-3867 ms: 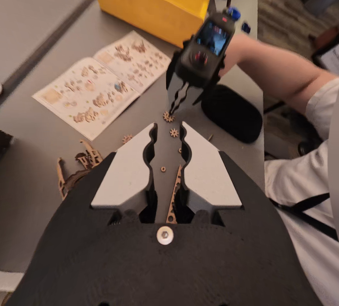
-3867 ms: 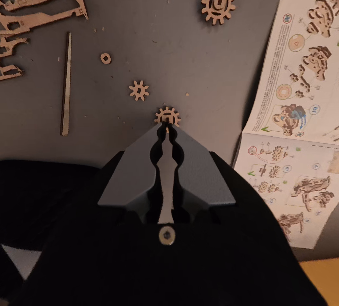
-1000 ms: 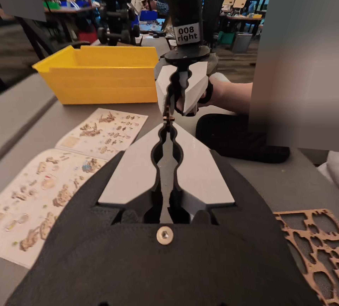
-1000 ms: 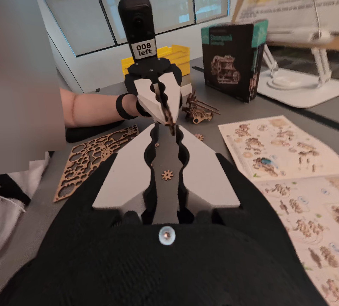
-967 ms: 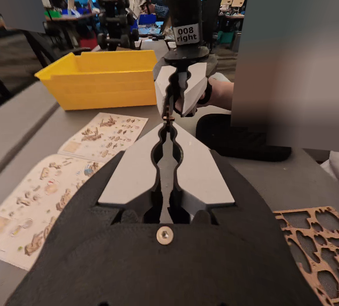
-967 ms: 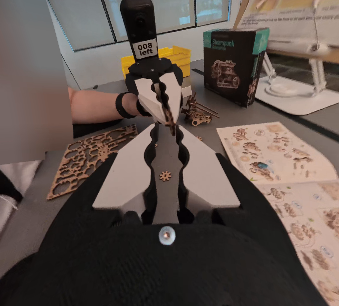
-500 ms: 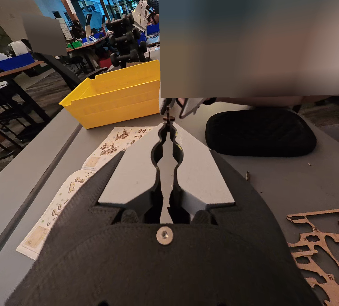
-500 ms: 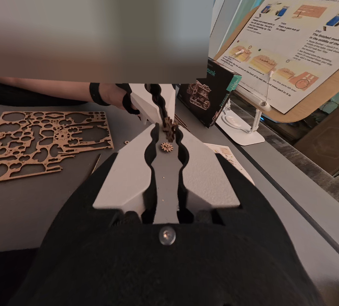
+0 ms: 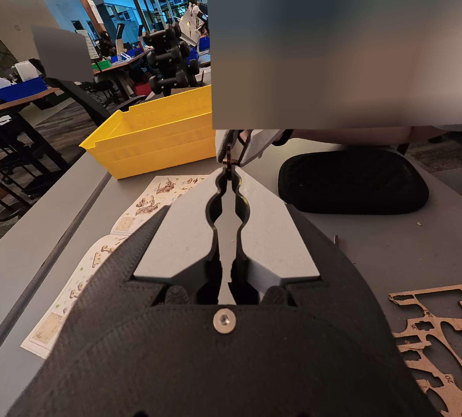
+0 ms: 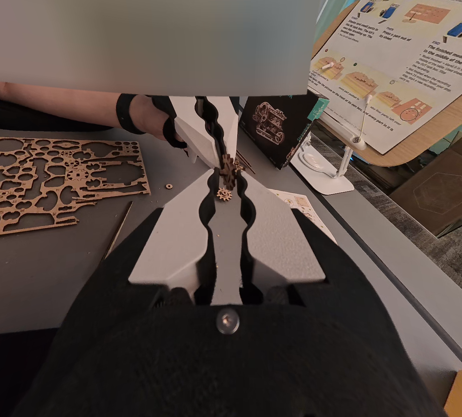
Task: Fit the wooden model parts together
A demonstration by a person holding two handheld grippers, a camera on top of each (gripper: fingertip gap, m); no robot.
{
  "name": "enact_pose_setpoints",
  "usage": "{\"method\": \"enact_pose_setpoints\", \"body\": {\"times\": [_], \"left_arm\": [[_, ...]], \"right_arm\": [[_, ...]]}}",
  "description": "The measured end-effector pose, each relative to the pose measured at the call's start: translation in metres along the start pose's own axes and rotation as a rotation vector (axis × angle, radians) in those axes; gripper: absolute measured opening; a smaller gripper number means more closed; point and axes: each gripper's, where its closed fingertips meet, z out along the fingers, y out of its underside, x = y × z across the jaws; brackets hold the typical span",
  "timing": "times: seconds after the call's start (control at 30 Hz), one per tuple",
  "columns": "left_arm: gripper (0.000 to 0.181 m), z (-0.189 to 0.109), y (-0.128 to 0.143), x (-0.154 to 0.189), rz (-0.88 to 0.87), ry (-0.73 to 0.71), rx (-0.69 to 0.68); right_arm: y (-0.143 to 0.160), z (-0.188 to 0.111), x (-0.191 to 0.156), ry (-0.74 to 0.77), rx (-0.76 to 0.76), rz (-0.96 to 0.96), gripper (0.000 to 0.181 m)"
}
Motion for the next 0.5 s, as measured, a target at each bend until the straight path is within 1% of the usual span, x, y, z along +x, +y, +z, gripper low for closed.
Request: {"method": "enact_pose_setpoints", "body": {"times": [0.2,0.43,0.5], "left_arm": [[0.000,-0.0008,-0.0036,0.0034,-0.003,0.021,0.014],[0.000,-0.0024,-0.0027,0.0076,-0.017,0.067,0.001],[0.000,-0.0033,-0.0028,0.0077,-0.011,0.069,-0.004]], "right_arm": [[-0.0041,-0.0020,-0.0033,-0.025,0.025,-0.003,0.009],[-0.0036,-0.0022,-0.0097,-0.093,0.033,0.030,0.009],[-0.0040,-0.0015,-0.0103,-0.091,0.033,0.024,0.009]]}}
